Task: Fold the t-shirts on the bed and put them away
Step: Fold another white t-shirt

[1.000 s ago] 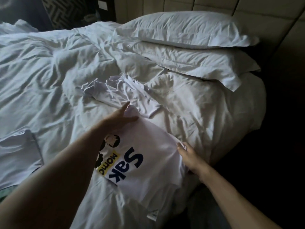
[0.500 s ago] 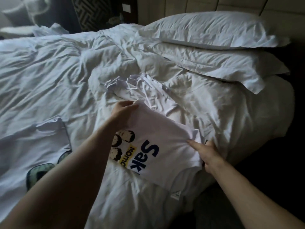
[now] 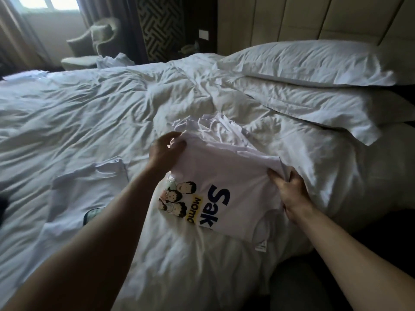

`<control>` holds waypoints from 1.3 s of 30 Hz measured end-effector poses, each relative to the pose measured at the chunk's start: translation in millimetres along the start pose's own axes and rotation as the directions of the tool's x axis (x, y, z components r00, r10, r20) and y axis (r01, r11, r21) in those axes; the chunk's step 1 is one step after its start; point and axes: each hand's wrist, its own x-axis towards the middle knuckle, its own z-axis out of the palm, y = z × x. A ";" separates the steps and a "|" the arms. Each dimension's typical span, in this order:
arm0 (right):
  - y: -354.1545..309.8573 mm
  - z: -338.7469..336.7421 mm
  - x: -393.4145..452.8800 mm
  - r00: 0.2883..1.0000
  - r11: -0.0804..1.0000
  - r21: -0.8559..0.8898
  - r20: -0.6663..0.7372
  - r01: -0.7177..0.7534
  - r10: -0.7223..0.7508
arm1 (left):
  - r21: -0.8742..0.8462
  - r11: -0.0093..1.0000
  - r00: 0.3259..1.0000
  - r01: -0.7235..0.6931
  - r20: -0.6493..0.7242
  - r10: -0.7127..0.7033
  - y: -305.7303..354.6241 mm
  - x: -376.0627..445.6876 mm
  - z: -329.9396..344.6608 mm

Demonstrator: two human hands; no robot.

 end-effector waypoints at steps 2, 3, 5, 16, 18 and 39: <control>-15.4 5.3 -3.6 0.993 0.995 -0.048 0.080 0.089 -0.085 | 0.020 0.999 0.999 -0.043 0.003 0.043 2.6 -8.1 -15.4; -21.7 6.9 -4.0 0.986 0.989 -0.073 0.119 0.128 -0.118 | 0.015 0.998 0.999 -0.054 0.006 0.053 3.8 -10.9 -21.7; -31.2 8.6 -3.5 0.971 0.980 -0.096 0.179 0.174 -0.155 | -0.016 0.999 0.998 -0.041 -0.046 0.040 8.9 -19.2 -35.6; -82.5 34.2 -16.7 0.929 0.958 -0.126 0.304 0.259 -0.212 | -0.136 0.987 0.985 -0.090 -0.162 0.067 28.9 -70.4 -100.2; -91.8 44.5 -19.7 0.905 0.946 -0.127 0.353 0.297 -0.237 | -0.176 0.980 0.975 -0.090 -0.219 0.051 27.1 -85.6 -111.7; -49.8 461.6 -3.6 0.231 0.566 -0.200 0.973 0.800 0.017 | -0.292 0.836 0.821 0.465 -0.210 -0.531 -154.7 -190.0 -246.0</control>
